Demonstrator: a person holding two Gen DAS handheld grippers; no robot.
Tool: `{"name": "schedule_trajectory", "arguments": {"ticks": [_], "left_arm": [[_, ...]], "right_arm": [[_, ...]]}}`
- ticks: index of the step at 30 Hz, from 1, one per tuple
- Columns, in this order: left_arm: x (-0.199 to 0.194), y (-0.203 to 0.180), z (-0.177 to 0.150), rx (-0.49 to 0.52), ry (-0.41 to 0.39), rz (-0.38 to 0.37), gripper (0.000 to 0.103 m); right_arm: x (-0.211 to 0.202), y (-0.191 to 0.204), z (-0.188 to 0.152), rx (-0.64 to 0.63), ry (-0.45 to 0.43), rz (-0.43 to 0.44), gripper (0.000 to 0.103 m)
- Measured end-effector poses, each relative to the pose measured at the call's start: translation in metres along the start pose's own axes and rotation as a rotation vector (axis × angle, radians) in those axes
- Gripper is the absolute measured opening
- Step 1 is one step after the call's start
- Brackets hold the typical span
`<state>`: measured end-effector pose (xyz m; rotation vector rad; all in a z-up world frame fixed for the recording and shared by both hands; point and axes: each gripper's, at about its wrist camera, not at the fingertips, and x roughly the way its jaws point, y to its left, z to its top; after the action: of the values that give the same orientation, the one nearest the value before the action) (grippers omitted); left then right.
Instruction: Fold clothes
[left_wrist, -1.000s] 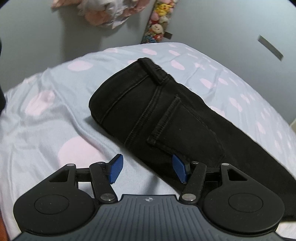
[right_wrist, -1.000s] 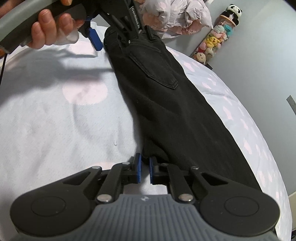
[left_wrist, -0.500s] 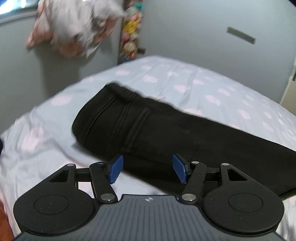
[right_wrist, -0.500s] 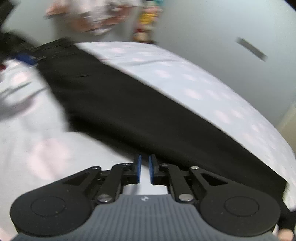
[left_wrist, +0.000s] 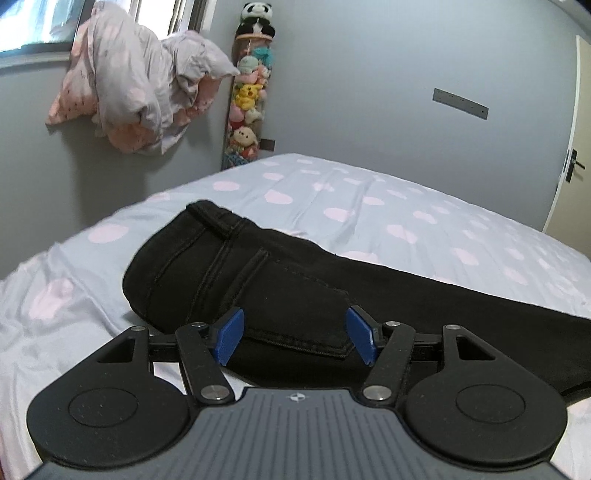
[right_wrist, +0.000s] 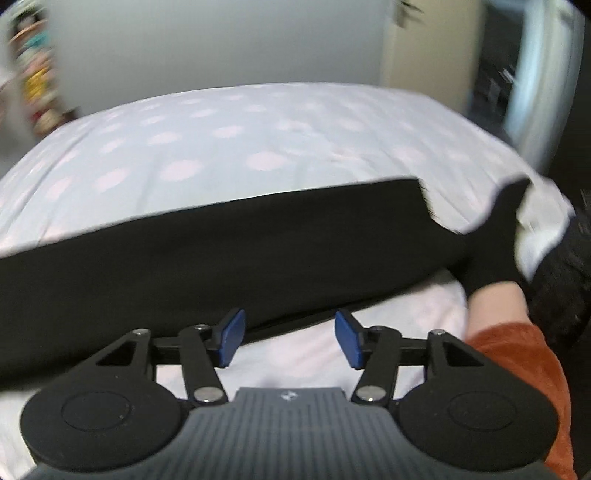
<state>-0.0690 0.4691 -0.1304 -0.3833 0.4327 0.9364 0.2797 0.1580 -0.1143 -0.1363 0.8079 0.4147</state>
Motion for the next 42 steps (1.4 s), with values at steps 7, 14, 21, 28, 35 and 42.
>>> {"name": "schedule_trajectory", "arguments": {"ticks": [7, 14, 21, 28, 35, 42], "left_arm": [[0.014, -0.002, -0.004, 0.025, 0.055, 0.015, 0.073], [0.025, -0.002, -0.006, 0.036, 0.082, 0.04, 0.073], [0.034, -0.002, -0.01, 0.033, 0.093, 0.07, 0.073], [0.036, -0.002, -0.009, 0.026, 0.088, 0.075, 0.073], [0.036, -0.002, -0.009, 0.032, 0.086, 0.078, 0.073], [0.035, -0.004, -0.01, 0.05, 0.078, 0.086, 0.073]], "right_arm": [[0.046, -0.046, 0.026, 0.288, 0.102, 0.057, 0.077], [0.08, -0.088, 0.024, 0.53, 0.101, -0.001, 0.077], [0.118, -0.1, 0.018, 0.577, 0.133, -0.025, 0.076], [0.135, -0.104, 0.021, 0.598, 0.117, -0.02, 0.078], [0.145, -0.109, 0.026, 0.609, 0.095, -0.014, 0.063], [0.144, -0.131, 0.02, 0.686, 0.103, 0.062, 0.06]]}}
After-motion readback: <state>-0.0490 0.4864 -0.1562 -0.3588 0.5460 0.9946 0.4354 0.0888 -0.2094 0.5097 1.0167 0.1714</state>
